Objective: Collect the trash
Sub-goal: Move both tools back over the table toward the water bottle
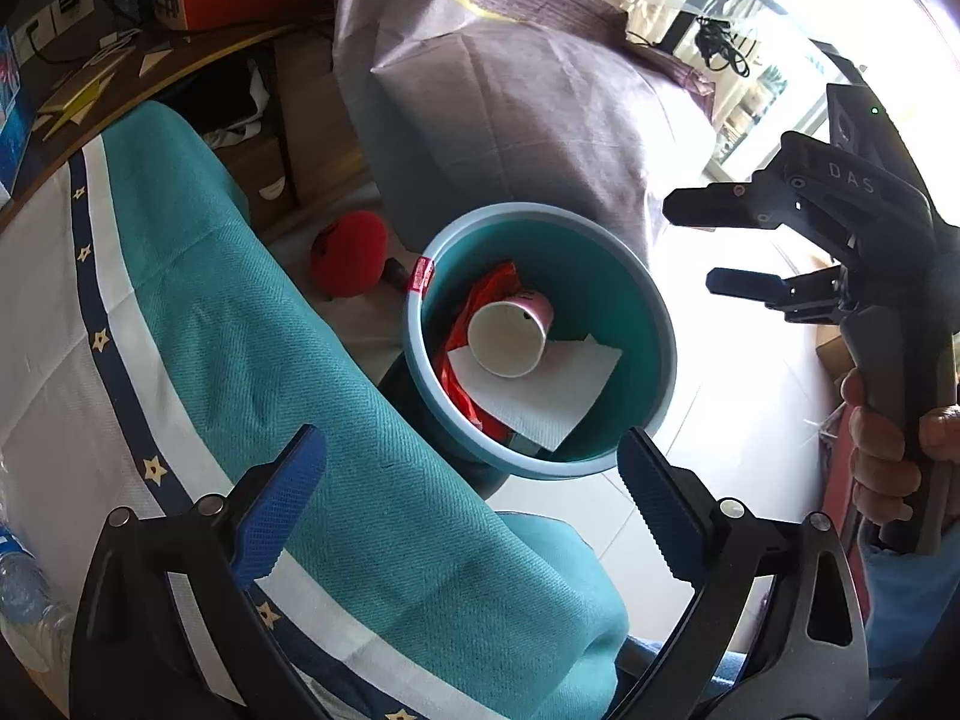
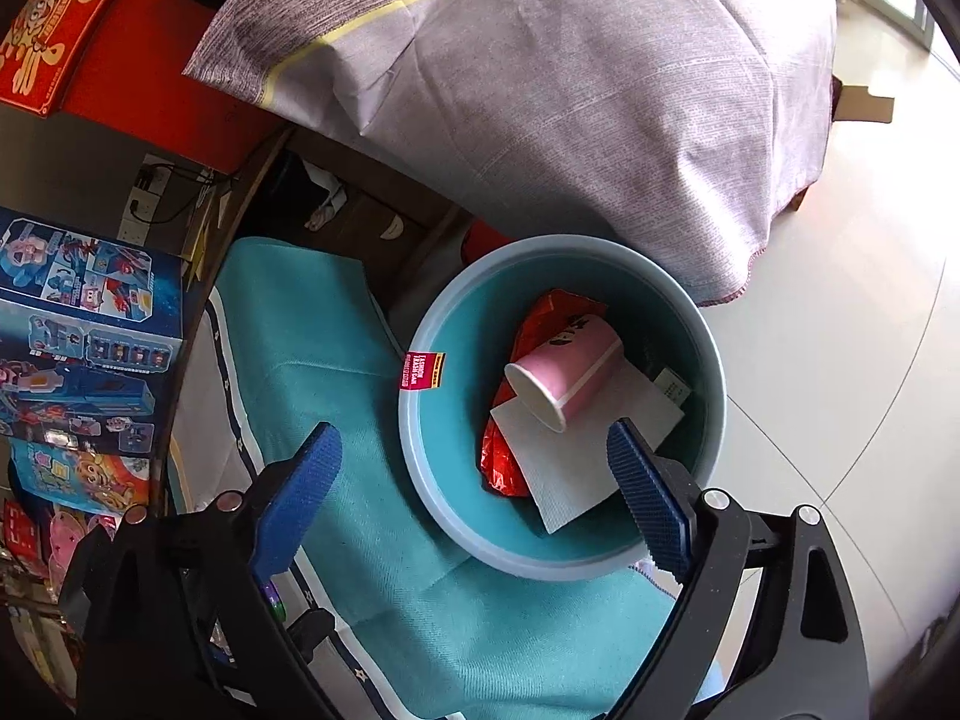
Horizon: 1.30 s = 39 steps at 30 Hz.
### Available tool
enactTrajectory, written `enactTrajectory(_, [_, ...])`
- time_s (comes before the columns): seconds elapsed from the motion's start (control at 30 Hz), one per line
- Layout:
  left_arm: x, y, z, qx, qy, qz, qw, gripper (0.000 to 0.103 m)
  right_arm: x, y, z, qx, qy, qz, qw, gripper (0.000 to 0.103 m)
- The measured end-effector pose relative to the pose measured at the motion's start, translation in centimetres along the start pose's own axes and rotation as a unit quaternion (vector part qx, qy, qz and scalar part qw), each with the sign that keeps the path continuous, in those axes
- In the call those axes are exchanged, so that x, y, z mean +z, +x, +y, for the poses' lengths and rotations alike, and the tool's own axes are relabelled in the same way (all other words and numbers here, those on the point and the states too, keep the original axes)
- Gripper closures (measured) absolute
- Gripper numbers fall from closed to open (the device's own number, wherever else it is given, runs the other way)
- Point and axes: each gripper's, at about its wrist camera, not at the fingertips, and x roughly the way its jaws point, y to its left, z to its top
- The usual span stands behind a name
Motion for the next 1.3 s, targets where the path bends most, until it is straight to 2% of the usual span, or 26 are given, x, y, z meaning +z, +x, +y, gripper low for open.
enactTrajectory(0.4, [-2.7, -4.0, 1.9, 0.001, -0.018, -0.027, 0.9995, 0.005, -3.6, -0.1, 3.0, -0.012, -0.027, 0.022, 0.999, 0.016])
enactTrajectory(0.67, [-5.4, -7.2, 4.3, 0.014, -0.041, -0.047, 0.9979, 0.005, -6.0, -0.4, 6.9, -0.007, -0.062, 0.027, 0.998, 0.014])
enactTrajectory(0.97, [-8.9, -10.8, 8.5, 0.027, -0.092, -0.071, 0.9929, 0.004, -8.4, 0.6, 10.4, -0.005, -0.088, 0.040, 0.995, 0.014])
enactTrajectory(1.3, [-13.1, -12.6, 12.8, 0.040, -0.144, -0.078, 0.9857, 0.004, -11.7, 3.0, 15.1, -0.013, -0.134, 0.071, 0.988, 0.014])
